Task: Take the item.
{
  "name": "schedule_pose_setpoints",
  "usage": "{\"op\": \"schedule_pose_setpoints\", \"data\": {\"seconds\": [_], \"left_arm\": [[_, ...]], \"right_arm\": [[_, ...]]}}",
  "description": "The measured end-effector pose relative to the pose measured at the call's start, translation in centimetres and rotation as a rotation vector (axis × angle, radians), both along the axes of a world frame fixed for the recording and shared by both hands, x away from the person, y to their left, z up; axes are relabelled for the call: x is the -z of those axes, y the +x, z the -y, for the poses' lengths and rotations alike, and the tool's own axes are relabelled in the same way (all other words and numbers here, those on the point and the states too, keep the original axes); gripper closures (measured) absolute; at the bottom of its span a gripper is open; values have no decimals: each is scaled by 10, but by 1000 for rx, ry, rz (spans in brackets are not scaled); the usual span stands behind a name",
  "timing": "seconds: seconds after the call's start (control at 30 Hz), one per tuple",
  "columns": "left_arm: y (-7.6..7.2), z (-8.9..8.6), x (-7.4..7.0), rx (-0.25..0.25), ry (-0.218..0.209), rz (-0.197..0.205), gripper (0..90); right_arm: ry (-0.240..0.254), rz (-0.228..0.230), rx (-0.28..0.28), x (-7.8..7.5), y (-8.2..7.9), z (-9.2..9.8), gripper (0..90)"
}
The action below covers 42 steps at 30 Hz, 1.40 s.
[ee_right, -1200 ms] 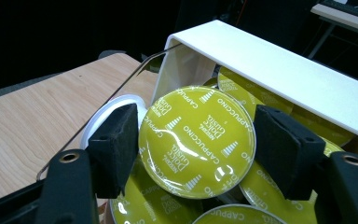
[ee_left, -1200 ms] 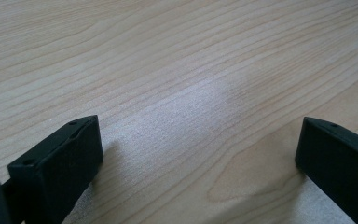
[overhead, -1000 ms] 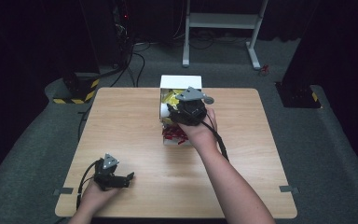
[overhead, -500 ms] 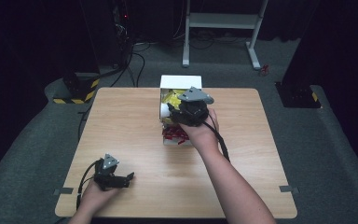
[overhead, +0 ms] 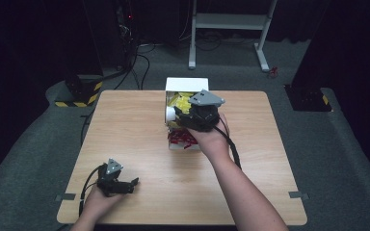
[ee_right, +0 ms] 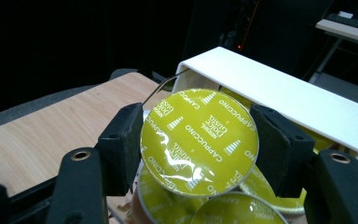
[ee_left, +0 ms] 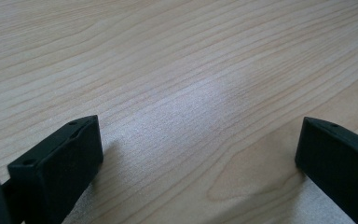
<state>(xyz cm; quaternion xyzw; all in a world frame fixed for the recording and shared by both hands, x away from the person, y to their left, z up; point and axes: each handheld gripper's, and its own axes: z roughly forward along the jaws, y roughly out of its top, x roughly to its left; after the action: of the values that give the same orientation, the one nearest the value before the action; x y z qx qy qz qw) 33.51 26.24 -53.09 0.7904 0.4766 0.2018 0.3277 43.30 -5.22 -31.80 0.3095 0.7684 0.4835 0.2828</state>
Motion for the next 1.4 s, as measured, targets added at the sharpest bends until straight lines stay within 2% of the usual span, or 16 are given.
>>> {"op": "schedule_pose_setpoints", "data": {"seconds": [0.07,0.27,0.4,0.6,0.73,0.9,0.97,1.1,1.13,1.17,1.2,1.23,1.27,1.3,1.4], "left_arm": [[0,0,0,-2,-2,1,10],[0,0,0,-1,-3,2,9],[0,0,0,0,-1,3,8],[0,0,0,2,0,1,6],[0,1,0,2,-5,1,6],[0,1,0,1,-4,1,4],[0,1,0,1,-3,1,3],[0,1,0,2,-3,1,3],[0,1,0,-1,-3,1,3],[0,1,0,-1,-3,1,3],[1,1,0,-1,-3,1,2],[1,1,0,-1,-3,1,2],[1,1,0,0,0,3,1],[1,1,0,0,2,3,1],[1,1,0,1,3,2,1]], "right_arm": [[0,5,-3,-1,-2,1,382],[56,20,-29,-10,-15,14,382],[77,39,-55,-11,-23,18,382],[87,59,-79,-11,-35,23,383],[99,64,-92,-5,-45,32,382],[84,74,-91,0,-56,43,383],[99,83,-86,6,-63,54,383],[85,101,-80,14,-69,61,383],[75,97,-67,23,-70,66,383],[75,97,-67,23,-70,66,383],[77,79,-57,33,-71,73,383],[77,79,-57,33,-71,73,383],[92,69,-43,42,-72,81,383],[92,69,-43,42,-72,81,383],[97,70,-24,56,-75,90,383]]}}
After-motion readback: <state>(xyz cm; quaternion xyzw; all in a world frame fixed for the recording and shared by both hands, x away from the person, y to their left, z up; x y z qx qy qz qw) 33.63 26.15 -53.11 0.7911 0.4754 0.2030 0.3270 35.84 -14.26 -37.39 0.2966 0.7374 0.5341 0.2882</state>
